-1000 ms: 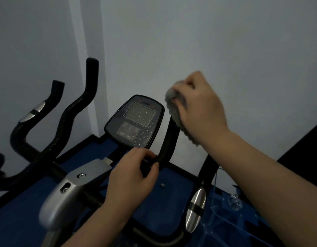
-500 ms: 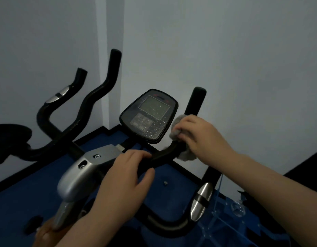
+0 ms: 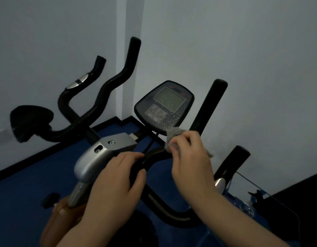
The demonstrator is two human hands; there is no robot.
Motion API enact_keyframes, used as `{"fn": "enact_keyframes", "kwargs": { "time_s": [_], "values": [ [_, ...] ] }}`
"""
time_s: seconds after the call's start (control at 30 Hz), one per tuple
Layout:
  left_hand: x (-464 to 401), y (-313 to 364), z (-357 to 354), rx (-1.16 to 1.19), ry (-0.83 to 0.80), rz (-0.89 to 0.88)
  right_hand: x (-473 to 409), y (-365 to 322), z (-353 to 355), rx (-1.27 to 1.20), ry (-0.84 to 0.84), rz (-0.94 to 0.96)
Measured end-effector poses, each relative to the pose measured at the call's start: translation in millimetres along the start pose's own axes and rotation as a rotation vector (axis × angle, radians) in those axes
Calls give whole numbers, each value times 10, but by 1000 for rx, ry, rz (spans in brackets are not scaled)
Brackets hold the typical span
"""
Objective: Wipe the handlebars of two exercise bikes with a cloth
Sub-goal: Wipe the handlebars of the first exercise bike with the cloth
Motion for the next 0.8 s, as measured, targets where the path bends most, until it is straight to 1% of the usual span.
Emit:
{"fn": "enact_keyframes", "kwargs": {
  "time_s": [0.07,0.13,0.2,0.27,0.37,0.43,0.57,0.67,0.73,0.8],
  "values": [
    [3,-5,-2,-11,4,12,-17,5,87,-49,-69,42],
    [-2,0,-7,-31,2,16,-100,108,181,20,-114,60],
    [-4,11,-10,-47,4,13,-145,187,239,40,-128,18],
    [2,19,-7,-42,7,24,-135,184,221,13,-122,-42],
    [2,8,-7,-49,22,28,-140,167,135,54,-55,-75],
    [10,7,-10,-55,32,30,-167,195,128,56,-41,-97],
    [17,5,-5,-34,46,46,-163,245,221,-31,-70,-97],
    [15,-2,-9,-17,41,54,-150,247,231,10,-134,-98],
    [17,-3,-13,-24,47,57,-141,214,203,51,-119,-80],
    [14,-14,-19,-33,43,66,-98,121,145,69,-68,-73]
  ]
}}
Point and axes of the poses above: each hand's wrist, its own x-axis away from the middle knuckle, its own z-axis out of the back of the hand, y = z × x, the point moved 1 cm from there along -x, towards the middle knuckle, and after that the axes turned 15 degrees about z, right-handed, at the moved point
